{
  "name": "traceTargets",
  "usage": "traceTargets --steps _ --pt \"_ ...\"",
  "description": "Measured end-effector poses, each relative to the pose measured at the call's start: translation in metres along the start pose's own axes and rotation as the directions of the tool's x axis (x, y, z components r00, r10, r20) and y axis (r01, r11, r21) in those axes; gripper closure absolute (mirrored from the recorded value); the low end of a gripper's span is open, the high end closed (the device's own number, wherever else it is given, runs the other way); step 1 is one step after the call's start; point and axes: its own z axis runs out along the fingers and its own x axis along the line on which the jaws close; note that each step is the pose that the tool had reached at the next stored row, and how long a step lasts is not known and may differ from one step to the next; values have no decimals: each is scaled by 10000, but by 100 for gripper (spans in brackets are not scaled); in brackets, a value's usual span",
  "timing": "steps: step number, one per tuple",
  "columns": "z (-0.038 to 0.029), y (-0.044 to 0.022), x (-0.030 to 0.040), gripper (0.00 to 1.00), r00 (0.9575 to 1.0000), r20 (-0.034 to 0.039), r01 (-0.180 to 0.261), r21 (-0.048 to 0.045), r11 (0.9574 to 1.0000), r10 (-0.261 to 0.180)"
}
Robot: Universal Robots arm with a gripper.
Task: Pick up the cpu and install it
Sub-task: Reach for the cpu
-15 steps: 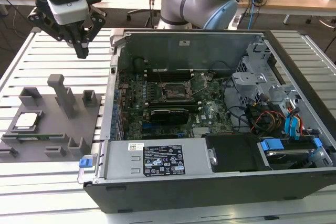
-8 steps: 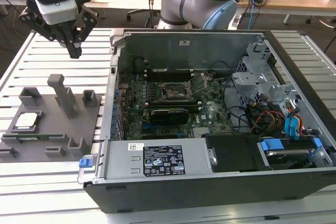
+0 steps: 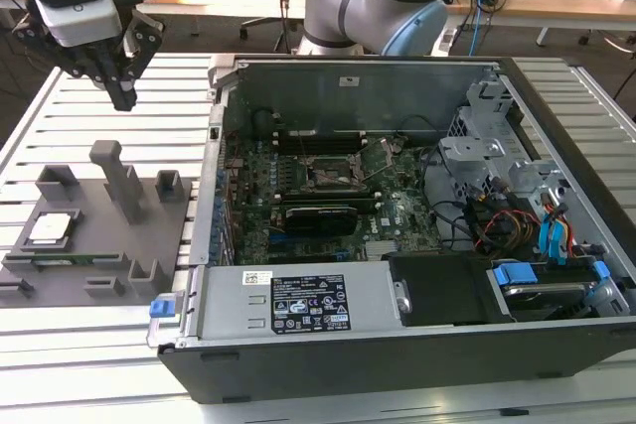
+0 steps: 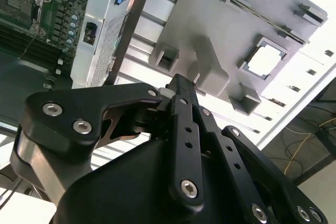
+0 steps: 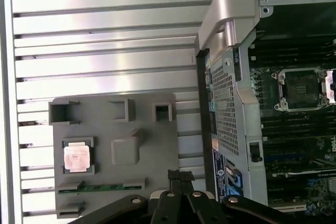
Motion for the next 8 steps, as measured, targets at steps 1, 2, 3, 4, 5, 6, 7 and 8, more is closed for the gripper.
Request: traceTargets --steps 1,2,3,4,5,6,7,8 --pt "-1 -3 37 89 10000 0 -1 1 10000 1" --pt "-1 -5 64 89 10000 0 -1 0 10000 1" --pt "0 -6 82 89 10000 0 -1 0 10000 1" --pt "-1 -8 112 89 10000 0 -1 0 10000 1" --pt "-1 -10 132 89 10000 0 0 0 10000 0" --pt "-1 -11 147 89 10000 0 0 -1 10000 0" --pt "-2 -14 183 89 10000 0 0 0 10000 0" --pt "-2 -15 204 89 10000 0 -1 0 10000 1"
